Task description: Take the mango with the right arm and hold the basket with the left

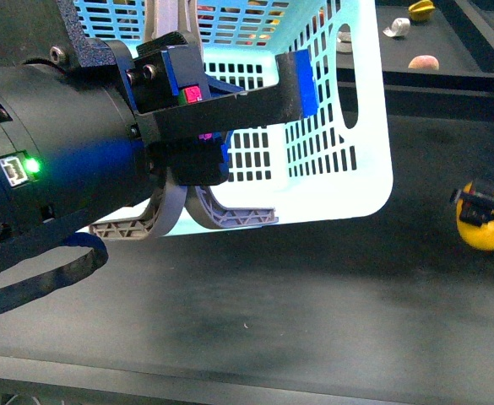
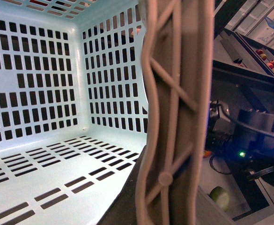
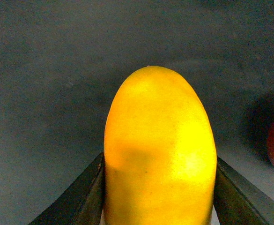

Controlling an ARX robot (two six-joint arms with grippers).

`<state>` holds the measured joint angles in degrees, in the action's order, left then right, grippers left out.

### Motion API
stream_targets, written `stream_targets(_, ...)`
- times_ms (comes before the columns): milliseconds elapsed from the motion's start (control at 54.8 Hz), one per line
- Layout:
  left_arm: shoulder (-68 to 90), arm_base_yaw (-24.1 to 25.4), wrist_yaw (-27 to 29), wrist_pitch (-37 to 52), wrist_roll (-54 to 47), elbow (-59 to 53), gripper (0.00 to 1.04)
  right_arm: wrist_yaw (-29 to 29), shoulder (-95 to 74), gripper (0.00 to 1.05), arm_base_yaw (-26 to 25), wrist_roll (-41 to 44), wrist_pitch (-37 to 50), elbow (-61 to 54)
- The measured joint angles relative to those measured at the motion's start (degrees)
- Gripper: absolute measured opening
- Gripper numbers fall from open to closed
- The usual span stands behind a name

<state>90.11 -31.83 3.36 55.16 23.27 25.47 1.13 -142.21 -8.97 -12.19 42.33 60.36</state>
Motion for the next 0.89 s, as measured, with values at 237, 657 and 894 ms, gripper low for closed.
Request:
stream_targets(237, 0.0, 0.0, 0.0, 0.0, 0.0, 0.0, 0.05, 7.5, 14.4, 0.55, 3.6, -5.6, -1.1, -5.8)
stream_targets(657, 0.0, 0.0, 0.0, 0.0, 0.0, 0.0, 0.05, 17.9, 37.4, 0.55, 15.3, -11.9, -3.5, -10.9)
stream_targets(894, 0.0, 0.0, 0.0, 0.0, 0.0, 0.0, 0.05, 17.9, 40.5, 0.55, 25.0, -11.6, -5.5, -10.0)
